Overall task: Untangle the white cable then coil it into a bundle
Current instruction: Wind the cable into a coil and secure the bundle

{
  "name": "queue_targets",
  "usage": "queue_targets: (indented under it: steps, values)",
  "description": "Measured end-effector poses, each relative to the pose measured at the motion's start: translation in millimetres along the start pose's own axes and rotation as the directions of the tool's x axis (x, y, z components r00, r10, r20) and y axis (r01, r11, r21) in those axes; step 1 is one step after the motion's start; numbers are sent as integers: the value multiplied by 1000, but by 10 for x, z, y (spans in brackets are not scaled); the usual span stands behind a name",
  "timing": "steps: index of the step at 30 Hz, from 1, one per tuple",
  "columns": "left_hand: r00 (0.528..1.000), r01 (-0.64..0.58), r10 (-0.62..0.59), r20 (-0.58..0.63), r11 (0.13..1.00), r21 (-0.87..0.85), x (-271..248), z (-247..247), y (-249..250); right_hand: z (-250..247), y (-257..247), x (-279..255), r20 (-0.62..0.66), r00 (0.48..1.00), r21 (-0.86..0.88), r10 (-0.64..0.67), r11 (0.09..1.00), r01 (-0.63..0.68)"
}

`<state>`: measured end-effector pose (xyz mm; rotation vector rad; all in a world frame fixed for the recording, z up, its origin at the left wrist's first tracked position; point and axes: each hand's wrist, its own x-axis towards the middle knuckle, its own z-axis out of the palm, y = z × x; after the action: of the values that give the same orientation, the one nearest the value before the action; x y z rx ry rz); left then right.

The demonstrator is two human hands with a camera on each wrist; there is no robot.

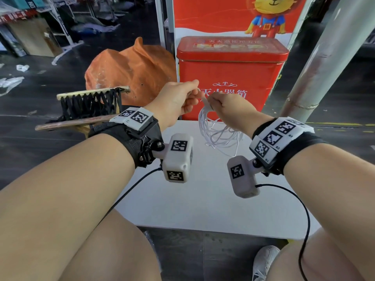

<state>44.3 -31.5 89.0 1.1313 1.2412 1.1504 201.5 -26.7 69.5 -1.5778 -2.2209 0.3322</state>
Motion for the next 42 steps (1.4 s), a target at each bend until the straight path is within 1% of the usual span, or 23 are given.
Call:
queue_targets:
  steps: [2, 5, 8, 10, 12, 13, 15, 16, 18, 20, 23, 25, 27, 30, 33, 34, 36, 37, 38, 39, 40, 41, 42]
  values:
    - [1000, 10, -10, -6, 1000, 13, -13, -16, 4, -12, -41, -32, 50, 999, -47, -1, 999, 3]
    - [999, -25, 22, 36, 996, 83, -30, -24, 13, -65, -162, -86, 122, 992, -90, 7, 996, 4]
    - [994, -63, 54, 98, 994, 92, -55, -35, 37, -71, -233, -105, 164, 986, -32, -27, 999, 33]
    - [985, -83, 73, 159, 995, 60, -70, -62, 66, -58, -242, -91, 122, 992, 27, -33, 999, 30]
    - [973, -110, 99, 210, 993, 39, -74, -84, 91, -46, -234, -64, 58, 998, 153, -10, 988, 1]
    - [976, -115, 104, 193, 992, 47, -75, -88, 103, -42, -220, -49, 37, 999, 240, 9, 971, -18]
    - [990, -110, 99, 102, 989, 99, -46, -100, 79, -45, -193, -26, 19, 998, 397, 66, 915, -68]
    - [989, -118, 102, 106, 981, 156, -38, -100, 47, -53, -186, -20, 11, 996, 450, 89, 889, -85]
    - [966, -180, 105, 237, 930, 321, -49, -91, -32, -74, -191, -16, -17, 994, 496, 112, 864, -89]
    - [937, -253, 120, 329, 882, 398, -90, -55, -71, -83, -191, -5, -38, 993, 502, 115, 861, -80]
    - [938, -298, 181, 295, 855, 423, -73, -7, -63, -65, -191, 26, -98, 988, 528, 122, 848, -52]
    - [946, -278, 182, 270, 882, 380, -66, 14, -63, -54, -177, 59, -188, 974, 540, 129, 842, -7]
    - [957, -240, 162, 239, 906, 349, -64, 21, -64, -71, -173, 58, -248, 958, 499, 143, 867, 0]
    - [964, -227, 177, 200, 937, 266, -54, 43, -57, -93, -180, 54, -287, 948, 506, 135, 862, 30]
    - [966, -243, 214, 148, 944, 223, -19, 51, -61, -98, -194, 80, -318, 929, 550, 190, 835, 18]
    - [962, -258, 231, 143, 941, 219, -19, 49, -59, -92, -190, 91, -315, 923, 583, 220, 813, 5]
    - [956, -284, 257, 140, 932, 227, -22, 37, -52, -85, -176, 110, -296, 910, 692, 291, 722, -5]
    - [954, -294, 268, 135, 925, 241, -25, 28, -47, -82, -152, 117, -313, 896, 720, 316, 694, 7]
    - [951, -307, 281, 130, 914, 265, -24, 20, -44, -93, -133, 116, -374, 876, 663, 304, 749, 23]
    - [946, -322, 296, 130, 898, 299, -13, 8, -46, -116, -113, 109, -455, 860, 521, 233, 852, 45]
    - [942, -334, 307, 133, 879, 340, -5, -1, -47, -135, -110, 102, -495, 861, 370, 120, 925, 84]
    - [940, -341, 312, 140, 861, 377, -3, -5, -43, -149, -110, 98, -472, 882, 266, 3, 954, 139]
    - [941, -338, 306, 145, 849, 405, 5, -13, -41, -165, -121, 90, -377, 924, 254, -60, 953, 166]
